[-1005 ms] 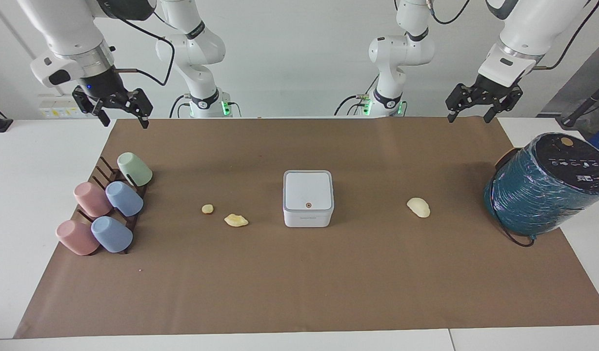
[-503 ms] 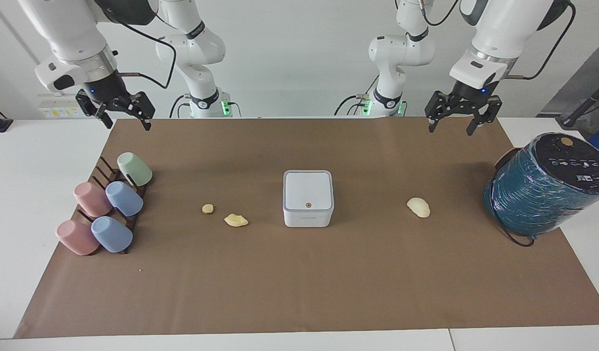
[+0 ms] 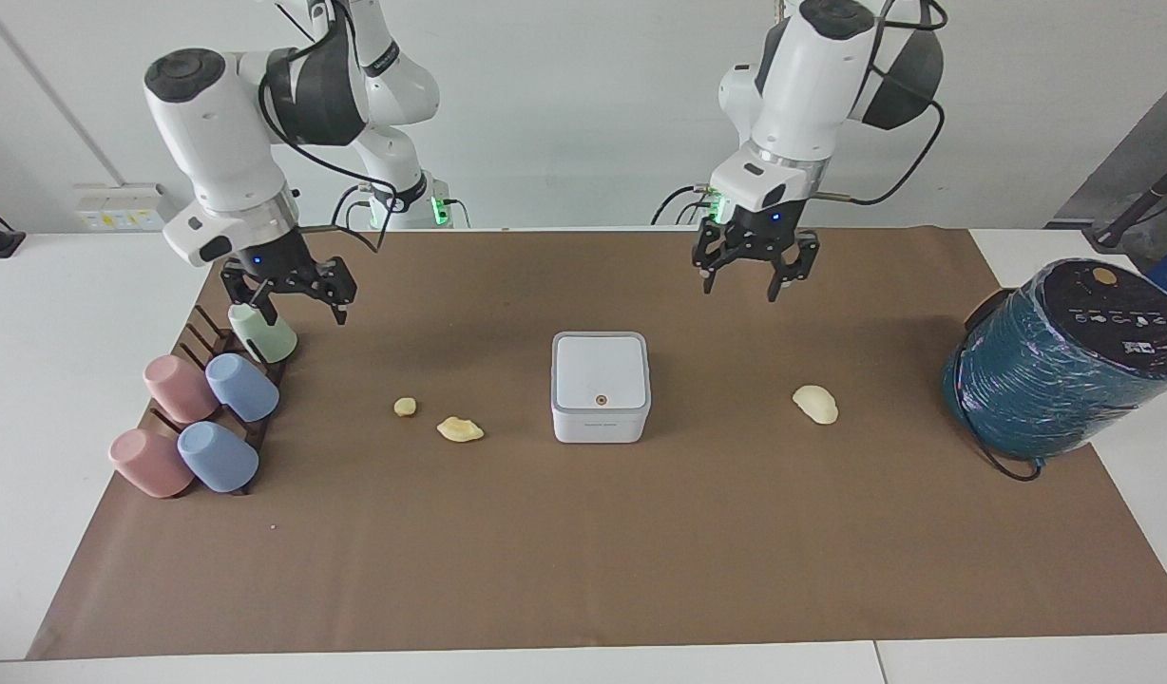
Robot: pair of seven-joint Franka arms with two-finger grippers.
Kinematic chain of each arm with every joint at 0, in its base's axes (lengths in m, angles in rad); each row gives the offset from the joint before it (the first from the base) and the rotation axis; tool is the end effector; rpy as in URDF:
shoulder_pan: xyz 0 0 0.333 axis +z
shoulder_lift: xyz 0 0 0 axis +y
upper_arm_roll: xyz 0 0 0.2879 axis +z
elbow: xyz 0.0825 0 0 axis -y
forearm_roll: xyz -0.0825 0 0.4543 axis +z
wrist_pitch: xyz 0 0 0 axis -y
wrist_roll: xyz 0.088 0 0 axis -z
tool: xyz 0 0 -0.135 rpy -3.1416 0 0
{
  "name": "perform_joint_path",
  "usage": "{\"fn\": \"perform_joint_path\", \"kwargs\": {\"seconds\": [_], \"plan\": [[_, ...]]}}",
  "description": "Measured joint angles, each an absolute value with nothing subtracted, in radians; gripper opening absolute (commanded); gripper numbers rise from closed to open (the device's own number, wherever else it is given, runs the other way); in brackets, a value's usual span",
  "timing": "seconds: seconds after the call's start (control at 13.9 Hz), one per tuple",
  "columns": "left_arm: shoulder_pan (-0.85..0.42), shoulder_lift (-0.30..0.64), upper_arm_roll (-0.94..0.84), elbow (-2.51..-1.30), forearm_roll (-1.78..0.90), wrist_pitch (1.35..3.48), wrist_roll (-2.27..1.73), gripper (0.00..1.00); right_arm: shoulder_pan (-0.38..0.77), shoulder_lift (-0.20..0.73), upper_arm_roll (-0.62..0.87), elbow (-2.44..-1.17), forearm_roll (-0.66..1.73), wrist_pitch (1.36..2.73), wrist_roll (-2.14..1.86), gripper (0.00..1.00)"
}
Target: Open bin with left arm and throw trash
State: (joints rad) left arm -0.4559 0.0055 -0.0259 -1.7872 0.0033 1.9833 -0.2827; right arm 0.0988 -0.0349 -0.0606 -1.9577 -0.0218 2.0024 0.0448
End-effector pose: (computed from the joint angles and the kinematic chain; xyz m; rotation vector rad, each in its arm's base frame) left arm 0.5827 -0.3043 0.4851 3.0459 -0.3058 0.2732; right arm 0.6254 0.0219 0.4168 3.1243 0.0026 0.1254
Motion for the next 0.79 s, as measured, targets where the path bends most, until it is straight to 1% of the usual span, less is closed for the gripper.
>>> {"fn": "perform_joint_path", "kwargs": {"seconds": [0.14, 0.29, 0.36, 0.43, 0.57, 0.79], "plan": [[-0.518, 0.072, -0.026, -1.79, 0.041, 2.069, -0.391, 0.13, 0.106, 0.019, -0.06, -2.011, -0.022, 2.109, 0.045, 1.0], [-0.555, 0.127, -0.027, -1.789, 0.055, 2.159, -0.46, 0.06, 0.125, 0.086, -0.06, -2.067, -0.021, 2.258, 0.045, 1.0], [-0.563, 0.143, -0.027, -1.789, 0.055, 2.193, -0.469, 0.0, 0.135, 0.121, -0.06, -2.084, -0.021, 2.32, 0.045, 1.0], [-0.569, 0.154, -0.026, -1.789, 0.055, 2.221, -0.471, 0.0, 0.147, 0.153, -0.06, -2.092, -0.021, 2.365, 0.046, 1.0], [-0.582, 0.169, -0.027, -1.789, 0.055, 2.296, -0.472, 0.0, 0.166, 0.194, -0.059, -2.094, -0.021, 2.405, 0.046, 1.0], [-0.595, 0.201, -0.027, -1.789, 0.055, 2.359, -0.478, 0.0, 0.189, 0.208, -0.058, -2.135, -0.017, 2.456, 0.046, 1.0]]}}
